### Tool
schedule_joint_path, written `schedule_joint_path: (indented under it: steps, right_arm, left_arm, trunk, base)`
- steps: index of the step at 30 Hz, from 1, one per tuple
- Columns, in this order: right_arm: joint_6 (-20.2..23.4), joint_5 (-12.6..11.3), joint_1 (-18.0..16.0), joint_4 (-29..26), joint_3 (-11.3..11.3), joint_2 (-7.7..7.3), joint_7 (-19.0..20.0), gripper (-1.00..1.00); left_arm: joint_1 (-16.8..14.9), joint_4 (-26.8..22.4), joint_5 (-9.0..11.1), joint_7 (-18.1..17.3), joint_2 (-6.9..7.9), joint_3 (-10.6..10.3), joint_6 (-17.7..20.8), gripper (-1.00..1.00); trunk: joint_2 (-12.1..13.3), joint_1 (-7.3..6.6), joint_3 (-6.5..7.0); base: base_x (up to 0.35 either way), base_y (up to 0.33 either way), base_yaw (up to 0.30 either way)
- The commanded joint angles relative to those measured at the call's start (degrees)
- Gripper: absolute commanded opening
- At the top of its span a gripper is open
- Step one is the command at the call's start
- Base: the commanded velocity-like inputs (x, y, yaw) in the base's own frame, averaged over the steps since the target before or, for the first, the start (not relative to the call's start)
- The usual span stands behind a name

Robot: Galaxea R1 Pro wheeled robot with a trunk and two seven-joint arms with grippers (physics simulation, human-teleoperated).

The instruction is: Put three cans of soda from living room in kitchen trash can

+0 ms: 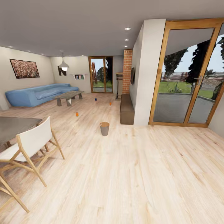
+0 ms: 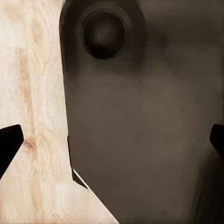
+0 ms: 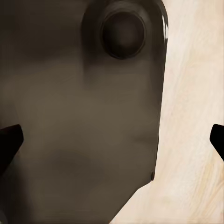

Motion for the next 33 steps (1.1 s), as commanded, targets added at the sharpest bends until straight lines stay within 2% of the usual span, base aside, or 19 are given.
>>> schedule_joint_path:
  steps: [1,3,21,31,32,33]
  right_arm:
    - [0.00,0.00,0.00,0.00,0.00,0.00,0.00,1.00]
    - [-0.21,0.27,-0.67,-0.31,0.09,0.35,0.10,1.00]
    - [-0.23,0.27,-0.71,-0.32,0.08,0.33,0.06,1.00]
    - [2.99,0.05,-4.00,-3.04,-0.08,0.70,-0.06,1.00]
    - [9.68,0.04,-15.02,-3.23,-0.08,0.70,-0.07,1.00]
    - [9.85,0.03,-15.55,-3.35,-0.08,0.70,-0.07,1.00]
  left_arm:
    - [0.00,0.00,0.00,0.00,0.00,0.00,0.00,1.00]
    - [0.52,0.08,0.21,-0.32,0.53,-0.06,0.04,1.00]
    - [0.52,0.08,0.20,-0.29,0.53,-0.06,0.03,1.00]
    - [-2.78,-1.68,0.51,-0.30,1.31,0.38,2.47,1.00]
    - [-6.30,-1.69,0.52,-0.31,1.33,0.39,4.77,1.00]
    - [-6.77,-1.70,0.52,-0.32,1.34,0.40,5.07,1.00]
  trunk:
    - [0.01,0.00,0.00]
    - [0.01,0.00,0.00]
    - [0.01,0.00,0.00]
    - [0.01,0.00,0.00]
    - [0.01,0.00,0.00]
    - [0.01,0.00,0.00]
  base:
    - [0.000,0.000,0.000]
    - [0.000,0.000,0.000]
    - [0.000,0.000,0.000]
    - [0.000,0.000,0.000]
    - [0.000,0.000,0.000]
    - [0.000,0.000,0.000]
